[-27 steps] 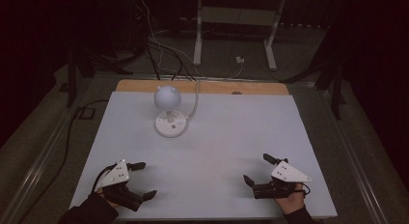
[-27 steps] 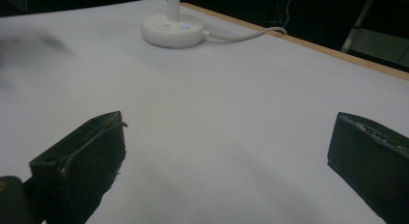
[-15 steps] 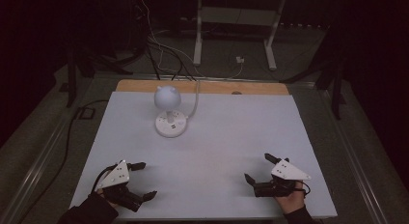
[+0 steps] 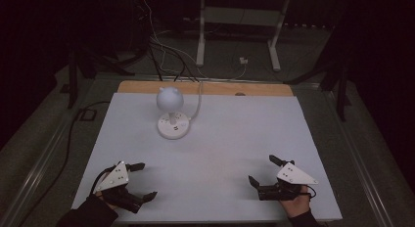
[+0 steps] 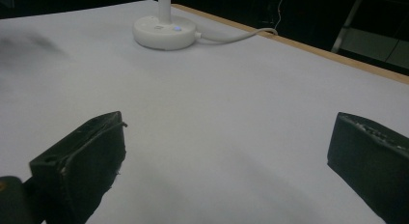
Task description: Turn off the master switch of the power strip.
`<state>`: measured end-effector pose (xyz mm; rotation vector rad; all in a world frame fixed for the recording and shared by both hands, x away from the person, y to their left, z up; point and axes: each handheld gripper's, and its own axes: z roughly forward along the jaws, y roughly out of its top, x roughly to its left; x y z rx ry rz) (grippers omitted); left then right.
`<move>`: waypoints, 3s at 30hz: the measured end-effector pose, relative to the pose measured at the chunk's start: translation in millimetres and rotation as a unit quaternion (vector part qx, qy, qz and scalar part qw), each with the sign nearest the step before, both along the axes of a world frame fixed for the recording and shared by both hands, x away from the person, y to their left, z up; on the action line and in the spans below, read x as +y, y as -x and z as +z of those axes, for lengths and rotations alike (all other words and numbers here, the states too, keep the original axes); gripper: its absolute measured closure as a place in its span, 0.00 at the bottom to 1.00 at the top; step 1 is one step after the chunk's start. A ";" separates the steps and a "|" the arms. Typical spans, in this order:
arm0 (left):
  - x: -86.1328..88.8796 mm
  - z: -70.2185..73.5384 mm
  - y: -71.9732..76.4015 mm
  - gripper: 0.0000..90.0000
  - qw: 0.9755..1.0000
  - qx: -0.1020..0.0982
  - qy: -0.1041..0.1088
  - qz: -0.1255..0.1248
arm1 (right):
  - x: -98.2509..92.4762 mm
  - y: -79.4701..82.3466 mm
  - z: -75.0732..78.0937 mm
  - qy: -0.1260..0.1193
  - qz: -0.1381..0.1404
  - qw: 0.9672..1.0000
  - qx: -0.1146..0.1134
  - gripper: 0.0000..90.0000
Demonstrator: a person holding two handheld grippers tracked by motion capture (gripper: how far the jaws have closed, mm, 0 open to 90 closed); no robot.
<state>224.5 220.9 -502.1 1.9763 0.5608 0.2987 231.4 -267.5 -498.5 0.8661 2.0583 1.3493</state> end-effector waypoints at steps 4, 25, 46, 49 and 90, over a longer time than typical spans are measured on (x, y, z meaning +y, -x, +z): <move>-0.3 1.5 -0.6 0.00 1.000 0.005 0.004 0.000 | 1.7 1.0 0.6 0.002 0.004 1.000 -0.004 0.00; -12.0 27.3 -5.3 0.00 1.000 0.022 0.001 -0.021 | 4.0 3.2 2.9 -0.003 0.004 1.000 -0.010 0.00; -27.1 55.3 -27.7 0.00 1.000 0.014 0.021 0.005 | 1.9 3.8 3.8 -0.009 0.001 1.000 -0.010 0.00; -28.2 57.6 -32.0 0.00 0.999 0.020 0.035 0.007 | 1.7 3.7 4.0 -0.009 0.001 1.000 -0.011 0.00; -81.6 65.5 -72.6 0.00 0.985 0.015 -0.001 0.171 | -1.5 5.4 6.0 -0.023 0.001 1.000 -0.011 0.00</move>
